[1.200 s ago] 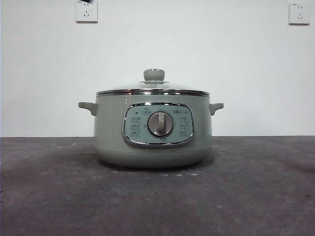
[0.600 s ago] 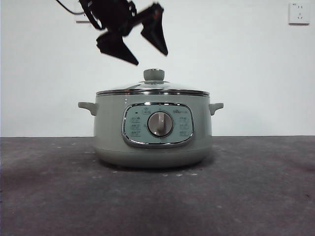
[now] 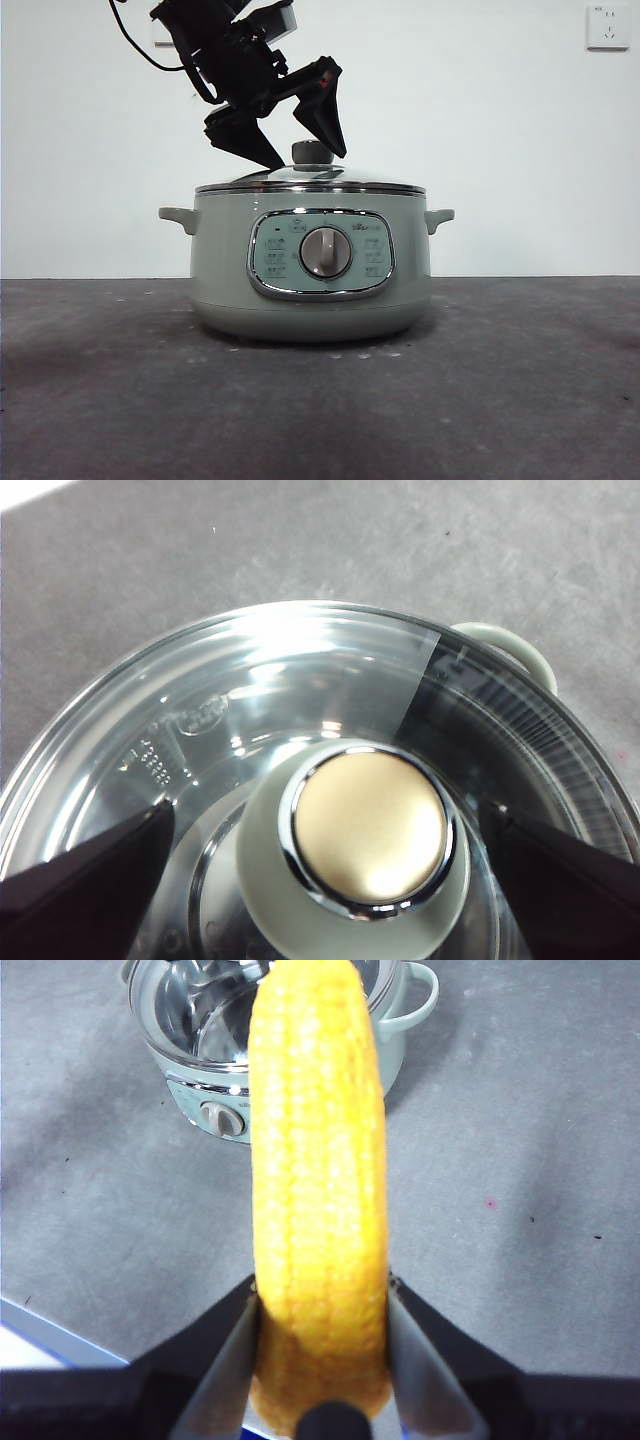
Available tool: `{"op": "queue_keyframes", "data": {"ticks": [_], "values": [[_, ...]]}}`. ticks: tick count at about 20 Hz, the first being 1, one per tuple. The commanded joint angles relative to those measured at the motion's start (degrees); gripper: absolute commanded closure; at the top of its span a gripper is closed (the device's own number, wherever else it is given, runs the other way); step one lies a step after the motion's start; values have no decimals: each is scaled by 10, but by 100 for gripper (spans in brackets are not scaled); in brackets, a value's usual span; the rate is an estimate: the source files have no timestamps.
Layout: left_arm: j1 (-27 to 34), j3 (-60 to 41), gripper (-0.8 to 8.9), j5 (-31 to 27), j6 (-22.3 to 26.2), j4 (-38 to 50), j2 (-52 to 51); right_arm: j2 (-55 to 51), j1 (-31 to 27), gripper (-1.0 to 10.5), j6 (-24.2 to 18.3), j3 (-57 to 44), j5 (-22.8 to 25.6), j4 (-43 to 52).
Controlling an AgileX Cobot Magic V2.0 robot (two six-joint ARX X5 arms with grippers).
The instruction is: Pick up the corn,open the lid,put the corn in the pot,close the lid
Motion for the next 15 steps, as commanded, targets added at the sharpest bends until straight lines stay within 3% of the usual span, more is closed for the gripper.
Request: {"op": "queue_keyframes", "data": {"ticks": [1,2,9,14,15], "values": [[-2,1,190,1,6,4,4,-1,1,962,2,3,-1,3],[-2,1,208,1,4,1,4,-1,1,962,2,3,-1,3],[-6,1,597,2,4,-5,4,-1,1,962,2,3,0,2],[-7,1,734,8,0,-4,4,0,1,962,1,3,0,1],[-7,1,806,8,0,-4,4,0,1,962,0,3,0,0]]}}
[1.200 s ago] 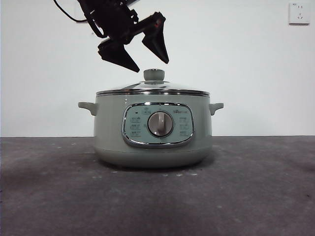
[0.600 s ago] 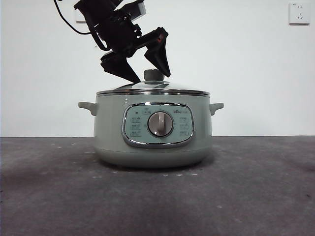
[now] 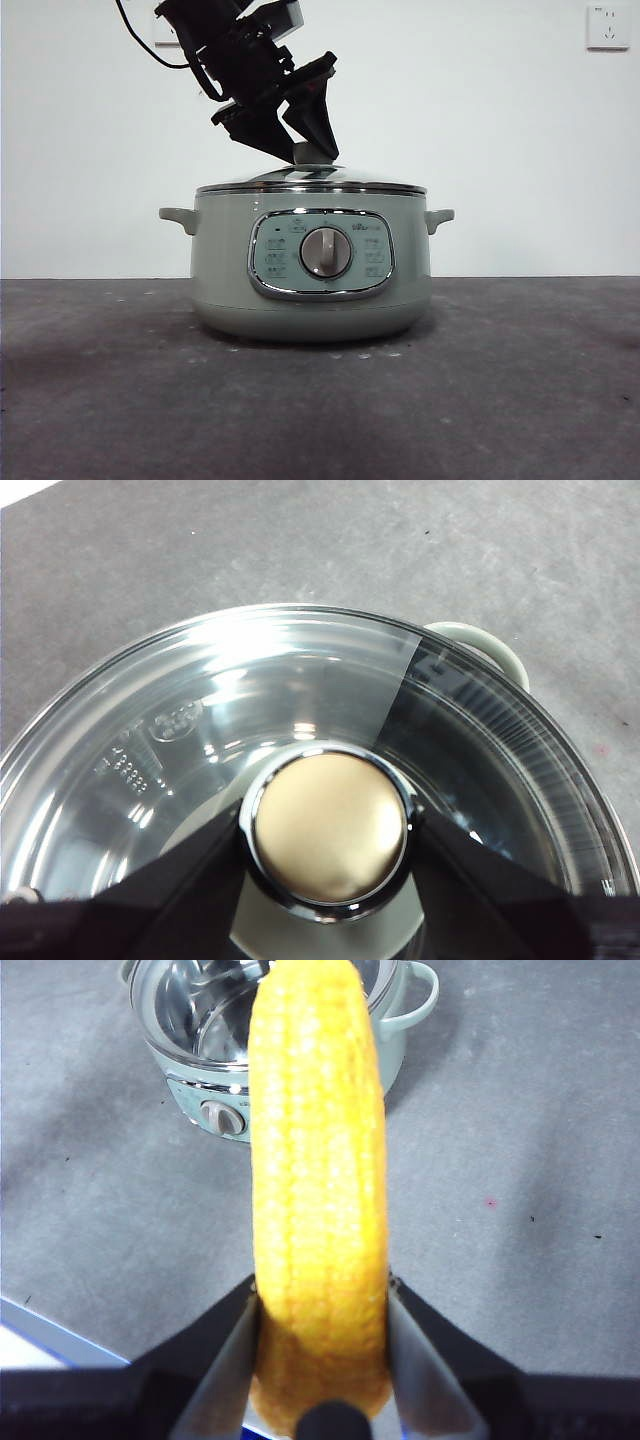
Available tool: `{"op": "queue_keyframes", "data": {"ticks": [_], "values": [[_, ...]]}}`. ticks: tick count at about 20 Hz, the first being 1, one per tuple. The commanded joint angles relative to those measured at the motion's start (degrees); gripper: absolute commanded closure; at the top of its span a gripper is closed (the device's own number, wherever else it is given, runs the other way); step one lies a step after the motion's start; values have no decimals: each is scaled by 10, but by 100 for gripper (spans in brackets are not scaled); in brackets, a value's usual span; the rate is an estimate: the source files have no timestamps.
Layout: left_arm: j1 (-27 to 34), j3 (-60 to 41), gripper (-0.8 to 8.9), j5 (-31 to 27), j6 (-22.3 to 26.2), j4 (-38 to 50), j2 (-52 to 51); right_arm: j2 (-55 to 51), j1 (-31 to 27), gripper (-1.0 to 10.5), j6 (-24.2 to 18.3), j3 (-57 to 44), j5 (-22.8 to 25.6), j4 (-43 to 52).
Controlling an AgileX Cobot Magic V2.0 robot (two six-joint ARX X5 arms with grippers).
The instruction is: Pick up the corn,open the lid,put the corn in the pot,close the lid
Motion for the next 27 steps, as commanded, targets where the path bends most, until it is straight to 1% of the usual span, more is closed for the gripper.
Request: {"op": "queue_keyframes", "data": {"ticks": [1,7,13,14,16,19,22,24,27], "values": [[0,0,823,2,-4,0,4,0,1,962,0,3,0,1],[0,8,822,4,-4,-1,-8,8,1,959,0,3,0,1],[5,24,822,3,-4,0,-73,36,1,959,0,3,-3,33],[7,24,822,3,-4,-3,-88,45,1,959,0,3,-9,46],[15,24,822,3,-4,-13,-122,67,1,959,0,3,-42,81],[38,24,822,3,-4,-48,-185,119,1,959,3,5,-67,153],[70,24,822,4,-3,-78,-245,195,5,959,2,36,-75,186],[91,24,822,4,-3,-101,-278,262,16,959,-4,83,-75,185],[113,20,821,6,5,-149,-315,374,44,959,-16,183,-74,185]]}}
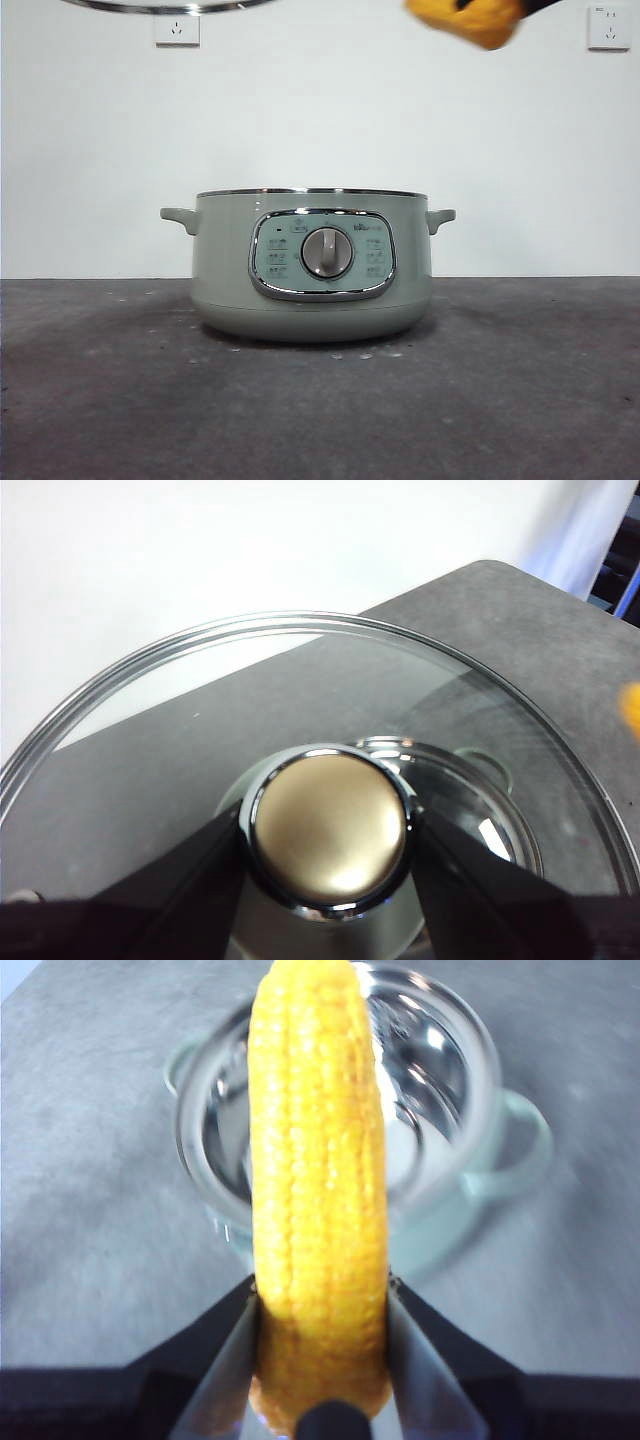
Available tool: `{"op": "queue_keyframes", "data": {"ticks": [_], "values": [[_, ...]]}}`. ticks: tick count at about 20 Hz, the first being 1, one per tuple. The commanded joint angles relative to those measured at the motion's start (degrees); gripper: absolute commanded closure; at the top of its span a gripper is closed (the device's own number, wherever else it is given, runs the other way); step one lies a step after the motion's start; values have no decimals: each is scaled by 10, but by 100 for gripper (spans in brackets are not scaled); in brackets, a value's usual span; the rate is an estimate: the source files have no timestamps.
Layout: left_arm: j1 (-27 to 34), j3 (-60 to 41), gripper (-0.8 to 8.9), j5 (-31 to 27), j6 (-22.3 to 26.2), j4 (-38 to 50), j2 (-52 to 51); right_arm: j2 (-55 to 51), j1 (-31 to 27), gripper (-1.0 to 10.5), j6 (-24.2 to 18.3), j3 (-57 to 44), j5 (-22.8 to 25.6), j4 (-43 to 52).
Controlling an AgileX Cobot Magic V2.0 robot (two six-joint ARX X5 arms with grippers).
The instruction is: Pick up the corn,open the lid,put the corn in the pot,close the lid
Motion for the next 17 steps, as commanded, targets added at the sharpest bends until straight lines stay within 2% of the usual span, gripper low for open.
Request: {"op": "queue_keyframes", "data": {"ticks": [1,9,13,17], "values": [[11,0,822,7,11,-5,-27,84,24,959,-15,78,3,1],[45,-130,822,19,14,-16,-183,370,78,959,-55,341,68,-91],[61,-156,822,19,16,-45,-245,467,85,959,-57,409,86,-108],[61,-156,822,19,16,-55,-278,527,89,959,-61,418,105,-107]]}}
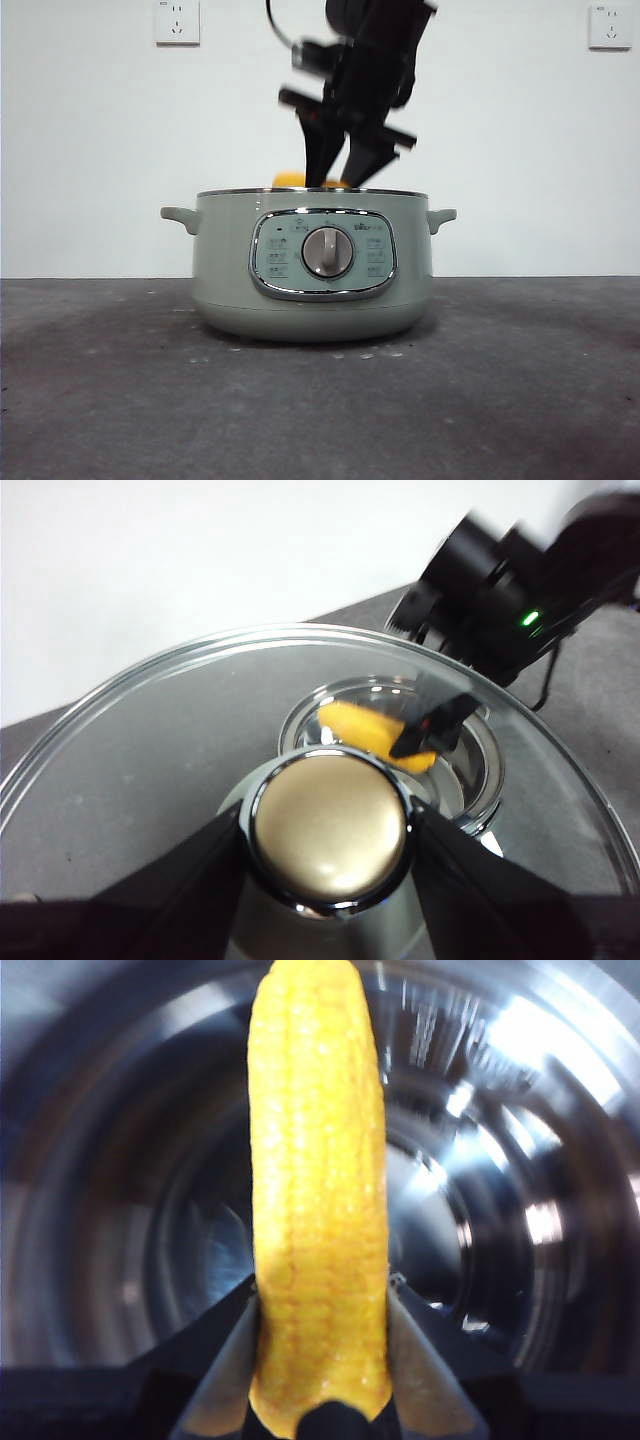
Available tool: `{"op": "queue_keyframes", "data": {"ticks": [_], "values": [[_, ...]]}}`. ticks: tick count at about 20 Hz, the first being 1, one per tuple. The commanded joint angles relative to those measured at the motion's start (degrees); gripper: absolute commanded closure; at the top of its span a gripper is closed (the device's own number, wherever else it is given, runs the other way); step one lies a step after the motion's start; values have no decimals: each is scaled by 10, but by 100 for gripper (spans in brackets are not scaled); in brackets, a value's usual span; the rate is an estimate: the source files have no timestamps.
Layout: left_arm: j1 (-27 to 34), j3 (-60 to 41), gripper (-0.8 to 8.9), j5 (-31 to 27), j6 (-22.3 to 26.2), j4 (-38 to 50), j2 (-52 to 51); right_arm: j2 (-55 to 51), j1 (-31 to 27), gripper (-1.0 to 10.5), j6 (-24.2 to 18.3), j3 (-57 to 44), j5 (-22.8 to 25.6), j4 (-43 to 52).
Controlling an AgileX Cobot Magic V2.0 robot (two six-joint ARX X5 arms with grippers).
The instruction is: Pick up the corn,open the lid,put the corn in the pot,close the lid
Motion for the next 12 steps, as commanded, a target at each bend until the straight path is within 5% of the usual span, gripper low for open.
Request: {"op": "queue_keyframes", "data": {"ticks": [1,12], "values": [[3,3,822,2,7,20,-18,31,4,959,-6,2,9,0],[3,3,822,2,8,7,-25,77,30,948,-9,1,49,-8]]}}
